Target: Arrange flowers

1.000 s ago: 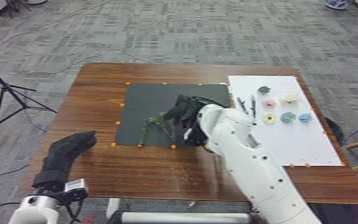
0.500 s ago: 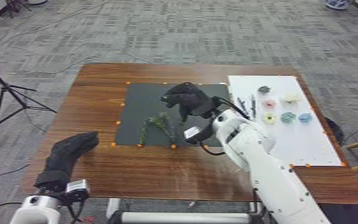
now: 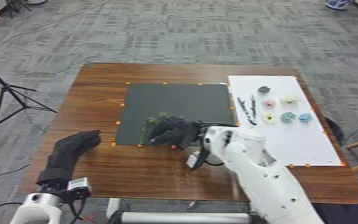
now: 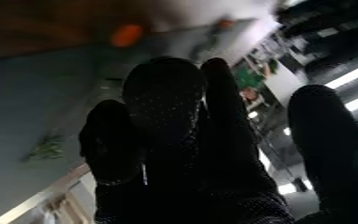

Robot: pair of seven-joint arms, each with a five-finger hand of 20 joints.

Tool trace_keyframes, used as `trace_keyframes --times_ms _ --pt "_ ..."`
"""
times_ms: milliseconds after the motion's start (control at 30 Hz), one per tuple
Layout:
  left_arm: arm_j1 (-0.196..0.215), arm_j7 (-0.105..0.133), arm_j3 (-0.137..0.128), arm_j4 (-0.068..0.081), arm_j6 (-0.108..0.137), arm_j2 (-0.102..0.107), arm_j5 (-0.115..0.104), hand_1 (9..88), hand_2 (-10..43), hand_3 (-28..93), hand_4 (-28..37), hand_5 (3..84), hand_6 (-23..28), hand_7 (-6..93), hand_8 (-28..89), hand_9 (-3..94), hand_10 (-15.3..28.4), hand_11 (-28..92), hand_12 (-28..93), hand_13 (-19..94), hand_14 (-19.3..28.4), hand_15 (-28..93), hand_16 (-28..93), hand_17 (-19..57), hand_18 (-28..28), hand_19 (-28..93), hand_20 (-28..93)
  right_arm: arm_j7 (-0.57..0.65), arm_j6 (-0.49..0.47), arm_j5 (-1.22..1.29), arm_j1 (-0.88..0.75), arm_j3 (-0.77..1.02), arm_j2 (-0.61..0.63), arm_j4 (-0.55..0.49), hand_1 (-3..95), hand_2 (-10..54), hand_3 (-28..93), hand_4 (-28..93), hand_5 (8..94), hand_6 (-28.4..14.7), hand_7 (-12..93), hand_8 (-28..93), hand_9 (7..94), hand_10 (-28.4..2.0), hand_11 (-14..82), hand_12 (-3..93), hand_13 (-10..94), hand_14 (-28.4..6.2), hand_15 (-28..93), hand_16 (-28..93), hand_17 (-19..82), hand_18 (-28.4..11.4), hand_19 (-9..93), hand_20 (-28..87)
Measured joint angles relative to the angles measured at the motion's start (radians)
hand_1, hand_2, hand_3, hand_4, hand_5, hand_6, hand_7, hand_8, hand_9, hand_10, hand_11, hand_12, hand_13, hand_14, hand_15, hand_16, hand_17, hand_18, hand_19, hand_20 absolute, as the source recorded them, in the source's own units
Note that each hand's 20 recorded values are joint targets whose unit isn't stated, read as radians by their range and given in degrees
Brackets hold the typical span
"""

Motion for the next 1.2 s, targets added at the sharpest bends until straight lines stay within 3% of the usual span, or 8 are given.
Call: trace_keyframes --times_ms 567,867,1033,1200 --pt "-0.004 -0.003 0.009 0.001 -0.006 -0.001 0.002 21.8 2.5 68 -27.3 49.7 4.1 16.0 -7 47.8 14.0 21 15 38 16.8 17 4 3.0 12.3 12 15 0.062 0.056 -0.062 0.042 -0.023 -0.043 0.039 18.3 14.3 67 -10 49.3 -5.4 11 -7 51.1 -13.3 6.1 7.5 88 -7.1 58 31 57 -18.2 93 54" --pt "-0.009 -0.005 0.012 0.002 -0.01 -0.003 0.004 21.8 2.4 68 -27.3 49.7 4.0 16.0 -7 47.8 14.1 21 15 38 16.7 17 4 3.0 12.3 12 15 0.09 0.035 -0.079 0.053 -0.015 -0.043 0.044 18.1 13.3 67 -9 49.3 -5.5 11 -6 50.8 -13.3 6.1 7.5 87 -7.1 57 31 58 -18.2 93 54" --pt "-0.01 -0.007 0.013 0.002 -0.012 -0.005 0.005 21.8 2.4 68 -27.3 49.7 4.0 16.1 -7 47.8 14.1 21 15 38 16.7 17 4 2.9 12.4 12 15 0.089 0.033 -0.073 0.055 -0.01 -0.043 0.044 18.0 9.3 68 -8 53.6 -3.5 13 -7 56.9 -12.7 7.5 8.5 89 -6.6 58 30 59 -18.0 93 56" --pt "-0.011 -0.008 0.013 0.002 -0.018 -0.01 0.007 21.7 2.3 68 -27.3 49.6 3.9 16.0 -7 47.7 14.0 21 15 38 16.8 17 4 2.9 12.4 12 15 0.087 0.154 0.128 0.045 -0.018 -0.016 0.036 16.4 4.6 68 -9 57.4 -2.7 15 -7 61.7 -13.0 8.3 9.5 90 -5.9 58 30 61 -17.5 93 57"
